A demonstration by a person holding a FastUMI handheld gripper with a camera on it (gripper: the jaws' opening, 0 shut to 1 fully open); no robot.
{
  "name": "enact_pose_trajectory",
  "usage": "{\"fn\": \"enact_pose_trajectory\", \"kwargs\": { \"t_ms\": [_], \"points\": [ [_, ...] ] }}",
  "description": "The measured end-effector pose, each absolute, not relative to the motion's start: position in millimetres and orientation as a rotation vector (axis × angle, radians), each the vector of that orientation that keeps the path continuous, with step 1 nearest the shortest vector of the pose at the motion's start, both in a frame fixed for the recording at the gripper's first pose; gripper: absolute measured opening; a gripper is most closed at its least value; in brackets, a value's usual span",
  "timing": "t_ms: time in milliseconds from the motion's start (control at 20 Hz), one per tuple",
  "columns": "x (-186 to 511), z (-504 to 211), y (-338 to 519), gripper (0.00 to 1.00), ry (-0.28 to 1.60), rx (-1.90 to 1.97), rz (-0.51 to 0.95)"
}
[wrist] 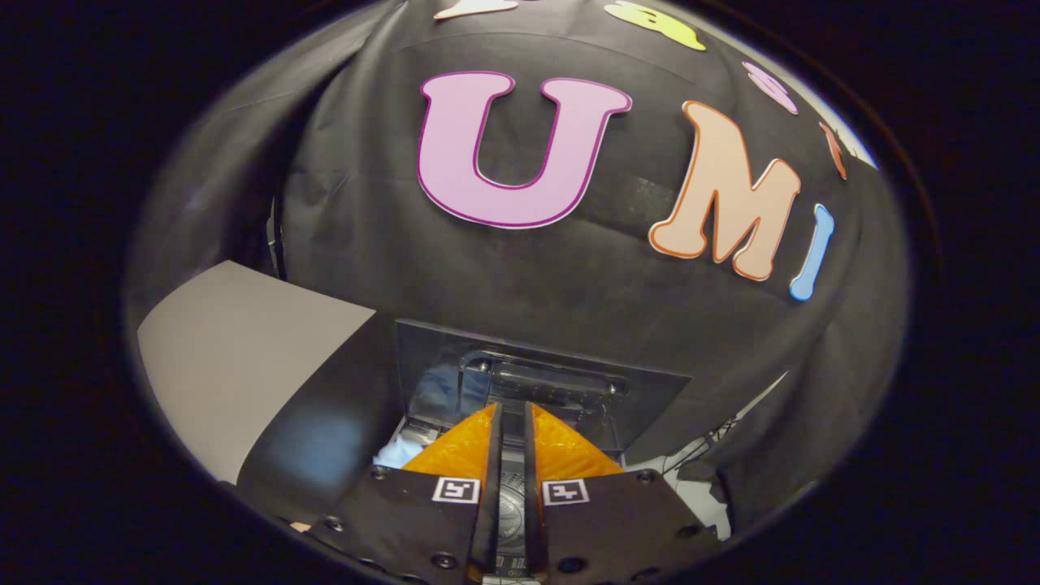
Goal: Put the clothes into the washing machine and then close the washing machine lid.
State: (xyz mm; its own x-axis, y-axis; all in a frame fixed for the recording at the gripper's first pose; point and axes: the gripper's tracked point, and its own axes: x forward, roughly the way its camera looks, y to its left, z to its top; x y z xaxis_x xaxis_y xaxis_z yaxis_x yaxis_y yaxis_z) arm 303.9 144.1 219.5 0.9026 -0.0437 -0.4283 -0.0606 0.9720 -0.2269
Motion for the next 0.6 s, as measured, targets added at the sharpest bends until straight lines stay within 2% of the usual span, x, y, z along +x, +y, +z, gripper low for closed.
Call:
{"fn": "enact_pose_trajectory", "kwargs": {
  "t_ms": [350,600],
  "points": [
    [306,213,138,0.14,0.441,-0.193,0.006],
    [317,226,144,0.27,0.404,-0.158,0.015]
  ]
}}
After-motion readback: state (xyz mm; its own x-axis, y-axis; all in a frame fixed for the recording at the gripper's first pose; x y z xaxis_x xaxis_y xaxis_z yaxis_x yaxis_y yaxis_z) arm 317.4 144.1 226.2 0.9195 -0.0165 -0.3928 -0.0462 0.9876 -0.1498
